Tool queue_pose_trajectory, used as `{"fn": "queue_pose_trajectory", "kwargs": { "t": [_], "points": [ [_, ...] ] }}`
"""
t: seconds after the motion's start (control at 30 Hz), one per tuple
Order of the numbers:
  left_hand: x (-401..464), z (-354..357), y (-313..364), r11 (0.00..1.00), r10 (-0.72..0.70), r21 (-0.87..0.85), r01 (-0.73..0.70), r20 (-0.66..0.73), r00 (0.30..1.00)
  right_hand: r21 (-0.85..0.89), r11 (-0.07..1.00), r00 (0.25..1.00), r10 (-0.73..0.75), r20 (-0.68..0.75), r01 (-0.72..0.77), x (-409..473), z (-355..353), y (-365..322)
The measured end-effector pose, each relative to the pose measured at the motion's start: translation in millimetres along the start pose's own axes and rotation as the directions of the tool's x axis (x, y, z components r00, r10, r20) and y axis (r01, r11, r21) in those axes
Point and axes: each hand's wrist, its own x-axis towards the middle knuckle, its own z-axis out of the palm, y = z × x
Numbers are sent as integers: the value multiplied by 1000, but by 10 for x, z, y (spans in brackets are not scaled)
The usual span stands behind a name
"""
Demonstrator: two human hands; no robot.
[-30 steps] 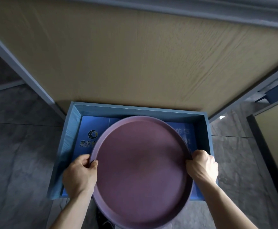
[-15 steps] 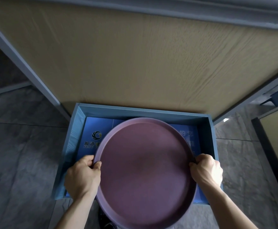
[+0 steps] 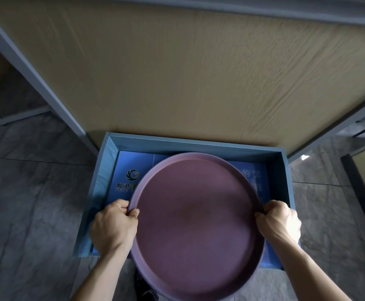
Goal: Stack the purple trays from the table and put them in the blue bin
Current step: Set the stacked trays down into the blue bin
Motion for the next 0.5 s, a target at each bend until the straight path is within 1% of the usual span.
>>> {"fn": "queue_pose_trajectory", "kwargs": {
  "t": [0.27, 0.43, 0.5],
  "points": [
    [69, -8, -30, 996, 76, 54, -77, 4, 997, -11, 1000, 1000, -6, 23, 7, 8, 7, 4],
    [64, -15, -29, 983, 154, 98, -153, -1, 988, -11, 1000, 1000, -13, 24, 13, 29, 3, -1],
    [69, -19, -19, 982, 159, 101, -159, 5, 987, -6, 1000, 999, -16, 28, 16, 35, 1, -2]
  ]
}}
